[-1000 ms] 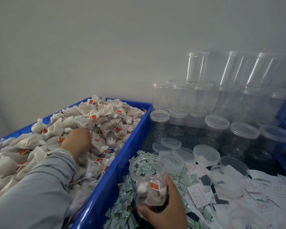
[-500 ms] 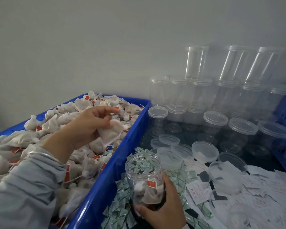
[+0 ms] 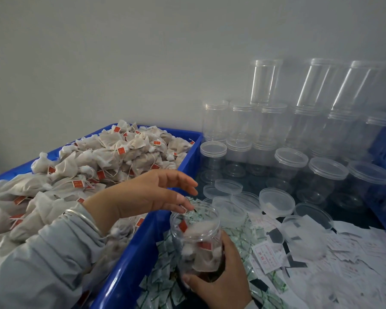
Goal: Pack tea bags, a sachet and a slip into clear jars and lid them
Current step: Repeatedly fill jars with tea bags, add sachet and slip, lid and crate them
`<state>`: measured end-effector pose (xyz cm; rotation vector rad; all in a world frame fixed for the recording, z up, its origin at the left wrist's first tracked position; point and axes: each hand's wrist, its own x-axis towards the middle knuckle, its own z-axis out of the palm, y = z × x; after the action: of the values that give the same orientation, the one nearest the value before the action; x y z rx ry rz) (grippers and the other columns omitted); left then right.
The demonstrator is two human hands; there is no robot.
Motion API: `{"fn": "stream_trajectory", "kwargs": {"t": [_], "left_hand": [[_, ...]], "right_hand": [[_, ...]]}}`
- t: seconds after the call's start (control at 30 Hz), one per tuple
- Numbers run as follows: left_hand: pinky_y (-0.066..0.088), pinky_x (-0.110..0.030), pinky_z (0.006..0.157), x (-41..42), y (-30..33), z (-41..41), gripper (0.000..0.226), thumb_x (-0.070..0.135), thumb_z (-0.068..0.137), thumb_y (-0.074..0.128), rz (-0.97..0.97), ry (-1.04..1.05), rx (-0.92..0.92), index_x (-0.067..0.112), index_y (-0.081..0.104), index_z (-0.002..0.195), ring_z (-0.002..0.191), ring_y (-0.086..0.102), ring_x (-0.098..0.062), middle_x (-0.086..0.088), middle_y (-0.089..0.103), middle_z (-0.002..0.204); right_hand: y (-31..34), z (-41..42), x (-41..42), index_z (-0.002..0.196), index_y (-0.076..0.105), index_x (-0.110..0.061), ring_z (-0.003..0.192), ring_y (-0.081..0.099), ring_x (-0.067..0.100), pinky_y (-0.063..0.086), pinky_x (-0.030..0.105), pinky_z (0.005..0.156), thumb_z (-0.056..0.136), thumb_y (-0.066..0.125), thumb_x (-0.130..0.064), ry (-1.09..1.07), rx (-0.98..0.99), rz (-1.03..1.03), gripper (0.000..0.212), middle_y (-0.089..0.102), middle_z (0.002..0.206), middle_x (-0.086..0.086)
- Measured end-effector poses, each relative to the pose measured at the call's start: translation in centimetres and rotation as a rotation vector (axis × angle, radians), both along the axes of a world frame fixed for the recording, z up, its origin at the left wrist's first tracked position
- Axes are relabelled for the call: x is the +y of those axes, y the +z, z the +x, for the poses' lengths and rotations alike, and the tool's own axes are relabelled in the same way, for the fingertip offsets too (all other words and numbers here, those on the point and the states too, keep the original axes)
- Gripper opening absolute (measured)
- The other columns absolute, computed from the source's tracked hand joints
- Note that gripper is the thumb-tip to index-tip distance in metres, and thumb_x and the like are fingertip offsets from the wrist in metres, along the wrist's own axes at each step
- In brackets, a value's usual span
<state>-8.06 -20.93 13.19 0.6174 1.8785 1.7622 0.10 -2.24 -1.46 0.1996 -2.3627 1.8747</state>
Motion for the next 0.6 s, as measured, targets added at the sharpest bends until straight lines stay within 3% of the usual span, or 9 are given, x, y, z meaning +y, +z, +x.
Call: {"fn": "stream_trajectory", "kwargs": {"t": [0.1, 0.2, 0.33, 0.4, 0.47, 0.53, 0.6], "left_hand": [[0.055, -0.026, 0.074, 0.3, -0.2, 0.0, 0.025, 0.002, 0.076, 0.068, -0.047, 0.066, 0.031, 0.021, 0.075, 0.092, 0.088, 0.07, -0.022, -0.004, 0.071, 0.099], [0.056, -0.021, 0.066, 0.8, -0.3, -0.3, 0.03, -0.005, 0.084, 0.062, -0.129, 0.27, 0.095, 0.021, 0.075, 0.082, 0.076, 0.07, -0.015, -0.002, 0.073, 0.084], [0.054, -0.016, 0.072, 1.2, -0.9, -0.7, 0.021, 0.006, 0.088, 0.063, -0.53, 0.397, 0.389, 0.025, 0.068, 0.083, 0.076, 0.068, -0.006, 0.005, 0.071, 0.083], [0.049, -0.01, 0.076, 2.0, -1.0, -0.4, 0.02, 0.013, 0.09, 0.06, -0.771, 0.326, 0.584, 0.03, 0.069, 0.087, 0.077, 0.063, 0.0, 0.016, 0.068, 0.087], [0.042, -0.005, 0.079, 3.4, -1.2, 0.0, 0.024, 0.014, 0.093, 0.052, -0.975, 0.19, 0.738, 0.027, 0.071, 0.102, 0.085, 0.057, 0.004, 0.015, 0.065, 0.101], [0.044, -0.018, 0.091, 5.0, -2.3, 0.0, 0.034, 0.008, 0.094, 0.046, -1.177, 0.003, 0.767, 0.023, 0.067, 0.117, 0.105, 0.056, -0.006, 0.007, 0.061, 0.12], [0.047, -0.033, 0.093, 6.2, -3.8, 0.1, 0.039, 0.002, 0.093, 0.046, -1.424, -0.244, 0.715, 0.017, 0.06, 0.126, 0.113, 0.054, -0.021, -0.005, 0.057, 0.128]], "right_hand": [[0.1, 0.0, 0.0, 0.143, 0.033, -0.031, 0.125, 0.046, 0.004, 0.044, 0.038, 0.101, 0.039, 0.082, -0.055, 0.007, 0.011, -0.004, 0.117, 0.049, 0.134, -0.014], [0.1, 0.0, 0.1, 0.141, 0.034, -0.034, 0.123, 0.047, 0.004, 0.044, 0.037, 0.102, 0.038, 0.083, -0.053, -0.048, 0.009, -0.034, 0.116, 0.049, 0.133, -0.015], [0.1, -0.1, 0.7, 0.131, 0.039, -0.046, 0.116, 0.051, -0.002, 0.046, 0.026, 0.096, 0.044, 0.087, -0.038, -0.233, 0.047, -0.133, 0.1, 0.054, 0.125, -0.022], [0.1, -0.5, 1.1, 0.14, 0.036, -0.033, 0.123, 0.049, 0.012, 0.042, 0.04, 0.104, 0.048, 0.088, -0.033, -0.299, 0.036, -0.142, 0.106, 0.052, 0.133, -0.008], [0.0, -0.8, 1.4, 0.143, 0.034, -0.029, 0.128, 0.045, 0.018, 0.038, 0.047, 0.107, 0.051, 0.089, -0.029, -0.341, 0.025, -0.162, 0.108, 0.049, 0.137, -0.003], [0.0, -1.0, 1.4, 0.145, 0.032, -0.027, 0.13, 0.042, 0.019, 0.035, 0.048, 0.108, 0.052, 0.09, -0.024, -0.368, 0.027, -0.172, 0.109, 0.047, 0.14, -0.001], [-0.1, -1.0, 1.4, 0.144, 0.033, -0.024, 0.128, 0.044, 0.021, 0.036, 0.048, 0.108, 0.052, 0.091, -0.02, -0.374, 0.05, -0.178, 0.109, 0.048, 0.138, 0.001]]}}
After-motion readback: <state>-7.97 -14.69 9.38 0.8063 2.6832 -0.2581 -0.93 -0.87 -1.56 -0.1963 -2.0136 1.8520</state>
